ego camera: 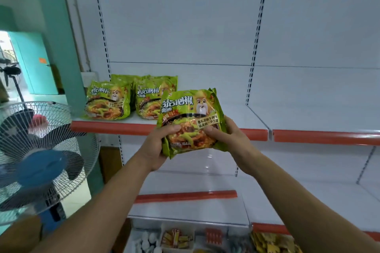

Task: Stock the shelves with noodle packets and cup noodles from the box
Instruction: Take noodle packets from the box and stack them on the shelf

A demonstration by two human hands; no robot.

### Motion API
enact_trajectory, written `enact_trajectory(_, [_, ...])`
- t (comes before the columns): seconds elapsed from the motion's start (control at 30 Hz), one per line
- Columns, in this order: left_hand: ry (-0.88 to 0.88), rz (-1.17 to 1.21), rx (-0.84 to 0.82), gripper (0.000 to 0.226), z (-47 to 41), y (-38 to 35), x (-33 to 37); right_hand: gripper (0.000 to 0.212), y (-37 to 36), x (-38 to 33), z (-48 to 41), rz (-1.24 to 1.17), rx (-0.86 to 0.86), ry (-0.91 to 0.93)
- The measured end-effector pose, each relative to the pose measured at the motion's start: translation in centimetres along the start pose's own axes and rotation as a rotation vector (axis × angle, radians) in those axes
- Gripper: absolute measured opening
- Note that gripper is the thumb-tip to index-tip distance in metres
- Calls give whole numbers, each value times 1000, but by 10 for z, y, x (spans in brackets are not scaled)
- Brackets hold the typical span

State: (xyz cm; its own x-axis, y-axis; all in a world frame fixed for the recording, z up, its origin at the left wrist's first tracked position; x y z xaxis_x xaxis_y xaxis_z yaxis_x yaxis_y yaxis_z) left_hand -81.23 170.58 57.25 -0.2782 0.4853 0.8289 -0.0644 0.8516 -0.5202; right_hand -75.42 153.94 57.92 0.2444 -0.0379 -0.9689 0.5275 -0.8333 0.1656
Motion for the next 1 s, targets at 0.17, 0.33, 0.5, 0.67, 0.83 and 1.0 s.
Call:
enact_trajectory(0.17, [12, -112, 12, 78, -49, 38, 34, 87, -22, -18, -52, 7, 66, 15])
enact_trajectory(0.33, [-62, -279, 55, 123, -86, 75, 74, 75, -40, -27, -100, 67, 165, 43])
enact_trajectory(0.5, [-219, -497, 35, 101, -110, 94, 109, 69, -62, -30, -141, 76, 185, 61])
enact_trajectory(0.67, [-277, -679, 50, 97, -123, 113, 126, 66, -77, -30, -170, 170, 195, 80])
enact_trajectory(0.83, [-425, -855, 15, 101, -126, 116, 137, 68, -81, -19, -185, 198, 187, 69])
enact_trajectory(1.0, [-492, -1029, -71, 98, -122, 111, 136, 51, -82, -19, -185, 316, 181, 87])
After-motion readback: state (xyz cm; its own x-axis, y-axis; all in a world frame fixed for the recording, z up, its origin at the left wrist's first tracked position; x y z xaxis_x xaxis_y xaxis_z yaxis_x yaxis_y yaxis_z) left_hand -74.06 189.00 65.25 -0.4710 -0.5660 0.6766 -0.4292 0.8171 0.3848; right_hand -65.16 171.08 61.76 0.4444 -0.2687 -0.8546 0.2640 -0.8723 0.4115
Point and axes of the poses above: each hand's wrist, its own z-axis away from the middle knuckle, its own y-axis out of the back of the hand, x = y × z, the point moved 8 cm from there along -z, towards the middle knuckle, and after that the axes turned 10 degrees about z, right-handed, at the moved point
